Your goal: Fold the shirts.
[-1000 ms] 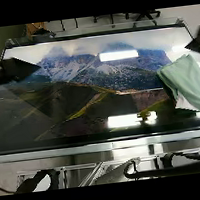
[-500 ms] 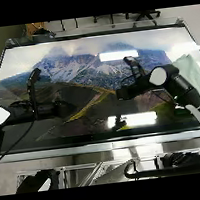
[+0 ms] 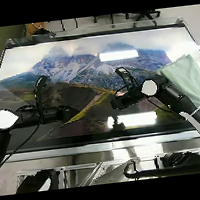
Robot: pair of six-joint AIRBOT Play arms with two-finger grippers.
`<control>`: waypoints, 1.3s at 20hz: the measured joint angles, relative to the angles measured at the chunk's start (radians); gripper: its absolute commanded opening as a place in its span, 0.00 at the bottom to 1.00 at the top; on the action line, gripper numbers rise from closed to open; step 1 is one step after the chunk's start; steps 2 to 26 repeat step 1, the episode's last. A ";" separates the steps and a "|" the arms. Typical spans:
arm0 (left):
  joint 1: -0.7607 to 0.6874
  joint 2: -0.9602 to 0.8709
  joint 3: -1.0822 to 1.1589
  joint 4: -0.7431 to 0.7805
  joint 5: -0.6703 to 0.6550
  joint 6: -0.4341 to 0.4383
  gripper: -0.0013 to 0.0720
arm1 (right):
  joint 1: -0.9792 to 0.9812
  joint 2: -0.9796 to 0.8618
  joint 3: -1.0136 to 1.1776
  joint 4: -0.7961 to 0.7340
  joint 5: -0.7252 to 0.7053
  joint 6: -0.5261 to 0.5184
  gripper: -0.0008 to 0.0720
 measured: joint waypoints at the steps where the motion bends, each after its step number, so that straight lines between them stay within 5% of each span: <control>1: 0.000 0.000 -0.001 -0.002 0.001 0.002 0.04 | 0.001 0.000 -0.001 0.000 0.000 0.000 0.04; 26: 0.000 0.000 -0.001 -0.002 0.001 0.002 0.04 | 0.001 0.000 -0.001 0.000 0.000 0.000 0.04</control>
